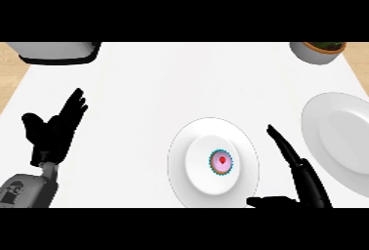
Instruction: Pick the cupcake from the plate and place it in the plate
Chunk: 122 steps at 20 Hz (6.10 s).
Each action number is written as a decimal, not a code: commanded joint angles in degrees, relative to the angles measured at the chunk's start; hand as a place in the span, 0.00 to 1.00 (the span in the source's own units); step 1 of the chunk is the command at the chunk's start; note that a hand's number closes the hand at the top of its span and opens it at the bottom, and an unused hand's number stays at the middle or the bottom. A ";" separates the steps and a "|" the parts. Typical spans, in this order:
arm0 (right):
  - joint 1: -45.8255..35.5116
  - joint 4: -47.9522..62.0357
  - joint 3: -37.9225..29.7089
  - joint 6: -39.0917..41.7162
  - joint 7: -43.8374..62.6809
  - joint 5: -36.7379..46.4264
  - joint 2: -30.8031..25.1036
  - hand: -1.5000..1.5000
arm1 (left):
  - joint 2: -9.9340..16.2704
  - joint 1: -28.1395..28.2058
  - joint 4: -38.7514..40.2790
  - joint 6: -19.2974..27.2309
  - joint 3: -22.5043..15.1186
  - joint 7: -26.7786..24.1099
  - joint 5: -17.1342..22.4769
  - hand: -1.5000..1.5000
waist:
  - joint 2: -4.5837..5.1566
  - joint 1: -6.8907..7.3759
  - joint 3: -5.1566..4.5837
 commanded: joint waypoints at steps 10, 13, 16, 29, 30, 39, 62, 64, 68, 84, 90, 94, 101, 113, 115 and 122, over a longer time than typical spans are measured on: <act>-7.88 -1.95 7.13 9.60 26.04 15.65 1.37 0.00 | -1.86 -0.71 0.65 -2.30 2.77 2.20 -1.57 0.50 | 0.05 0.44 0.02; -9.10 -4.09 7.72 15.52 31.35 16.43 0.01 0.00 | -2.51 -0.81 -0.55 -1.19 1.92 2.77 -3.86 0.50 | 0.01 0.41 0.01; -11.51 -0.68 8.12 17.85 33.13 18.00 2.92 0.00 | -3.06 -1.97 2.01 -3.97 4.02 0.70 -3.31 0.50 | 0.08 0.23 0.02; -18.11 13.27 5.86 21.54 33.77 24.81 14.04 0.00 | -6.85 2.33 -4.30 -5.04 5.87 4.59 -8.39 0.50 | 0.06 0.59 0.06; -14.92 7.88 5.34 24.72 33.03 24.45 11.42 0.00 | -8.38 0.93 -5.65 -3.33 5.45 6.17 -10.67 0.50 | 0.02 0.28 0.05; -20.93 19.09 2.15 26.97 29.78 28.13 15.60 0.00 | -10.56 -4.05 1.03 -6.13 8.70 5.23 -12.24 0.50 | 0.13 0.23 0.05; -2.98 0.19 16.24 23.85 0.00 34.90 0.58 1.00 | -10.62 2.87 -3.02 -9.15 12.12 3.94 -13.90 0.50 | -0.87 -2.07 0.06; -0.44 -4.07 14.69 20.10 -8.90 34.04 -6.93 1.00 | -10.90 2.05 -1.97 -8.29 13.46 3.19 -13.37 0.50 | -0.79 -3.13 0.10; 8.09 -16.35 5.83 8.98 -15.31 29.29 -12.33 1.00 | -9.39 3.16 -4.00 -9.00 14.79 5.08 -12.18 0.50 | -1.06 -3.84 0.18; 9.80 -3.56 -34.62 14.27 -24.87 -11.62 -18.88 1.00 | -11.27 -0.97 -1.49 -10.86 12.71 5.21 -12.79 0.50 | 0.26 0.10 0.08; -1.06 16.77 -37.89 18.46 -30.20 -9.85 -21.78 1.00 | -11.30 2.54 -2.07 -11.88 13.11 1.46 -13.49 0.50 | 0.22 0.74 0.08; -9.32 30.76 -34.17 14.88 -36.27 -1.83 -19.39 1.00 | -11.70 1.27 -1.95 -11.78 12.67 2.83 -14.33 0.50 | 0.24 0.92 0.10; -18.71 45.92 -29.47 22.86 -33.70 2.36 -22.31 1.00 | -11.26 -0.32 -5.77 -10.99 12.37 7.35 -14.55 0.50 | 0.38 2.28 0.16; -27.88 65.84 -35.04 29.67 -64.64 -0.87 -24.55 0.00 | -12.07 0.26 -2.07 -11.53 14.08 4.67 -13.68 0.50 | 0.36 0.91 0.29; -28.75 60.67 -34.78 37.68 -63.12 -4.73 -24.34 0.00 | -12.13 1.22 -1.54 -11.13 13.45 3.06 -15.07 0.50 | -0.16 -0.28 0.07; -27.71 62.46 -35.17 53.33 -50.17 -15.07 -26.45 0.00 | -13.77 0.35 -1.41 -9.83 12.71 4.21 -15.52 0.50 | -0.04 -0.52 0.03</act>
